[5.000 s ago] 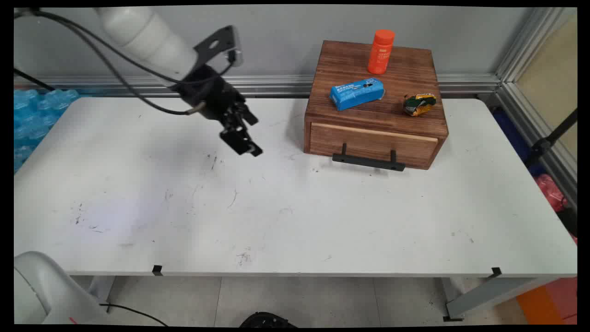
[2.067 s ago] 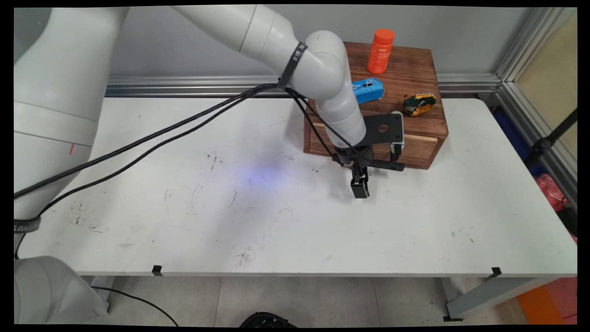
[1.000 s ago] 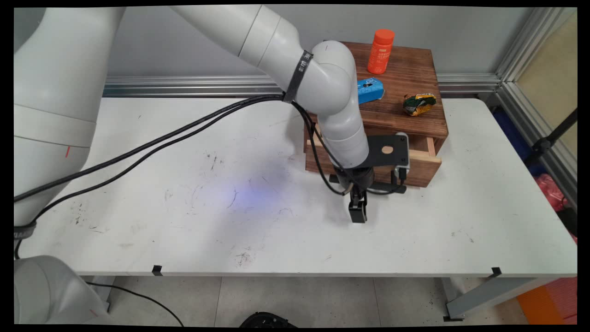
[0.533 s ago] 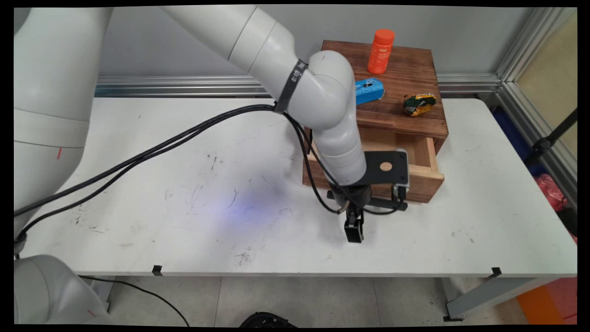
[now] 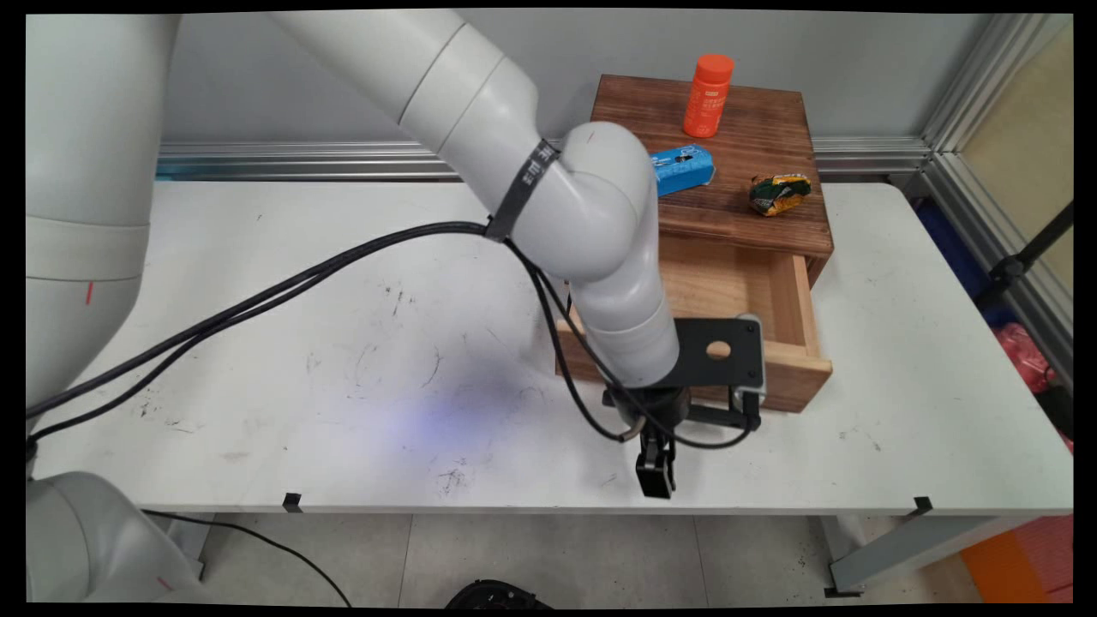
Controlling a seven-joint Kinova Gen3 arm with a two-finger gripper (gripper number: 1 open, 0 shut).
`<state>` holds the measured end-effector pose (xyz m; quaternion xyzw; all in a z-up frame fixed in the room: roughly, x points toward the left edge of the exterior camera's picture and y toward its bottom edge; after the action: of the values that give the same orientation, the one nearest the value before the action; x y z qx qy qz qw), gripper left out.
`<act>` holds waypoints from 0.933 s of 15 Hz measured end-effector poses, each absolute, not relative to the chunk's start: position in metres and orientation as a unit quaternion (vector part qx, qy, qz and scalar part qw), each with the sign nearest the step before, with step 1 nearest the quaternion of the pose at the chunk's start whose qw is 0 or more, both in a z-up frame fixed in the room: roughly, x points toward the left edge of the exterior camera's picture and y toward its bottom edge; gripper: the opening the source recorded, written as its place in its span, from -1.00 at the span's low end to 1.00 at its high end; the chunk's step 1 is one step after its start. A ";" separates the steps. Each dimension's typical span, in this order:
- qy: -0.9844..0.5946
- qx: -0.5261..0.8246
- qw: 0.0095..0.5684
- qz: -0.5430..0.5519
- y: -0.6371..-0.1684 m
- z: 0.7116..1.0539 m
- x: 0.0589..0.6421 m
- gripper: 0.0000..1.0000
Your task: Open the drawer
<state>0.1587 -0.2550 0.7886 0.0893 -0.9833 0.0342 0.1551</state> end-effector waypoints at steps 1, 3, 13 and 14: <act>-0.983 0.089 0.155 0.032 -0.250 0.789 0.158 1.00; -0.984 0.087 0.156 0.029 -0.241 0.790 0.157 1.00; -0.985 0.071 0.160 0.007 -0.196 0.795 0.154 1.00; -0.985 0.070 0.160 0.005 -0.191 0.795 0.155 1.00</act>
<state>0.1547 -0.1913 0.7951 0.0696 -0.9846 0.0055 0.1601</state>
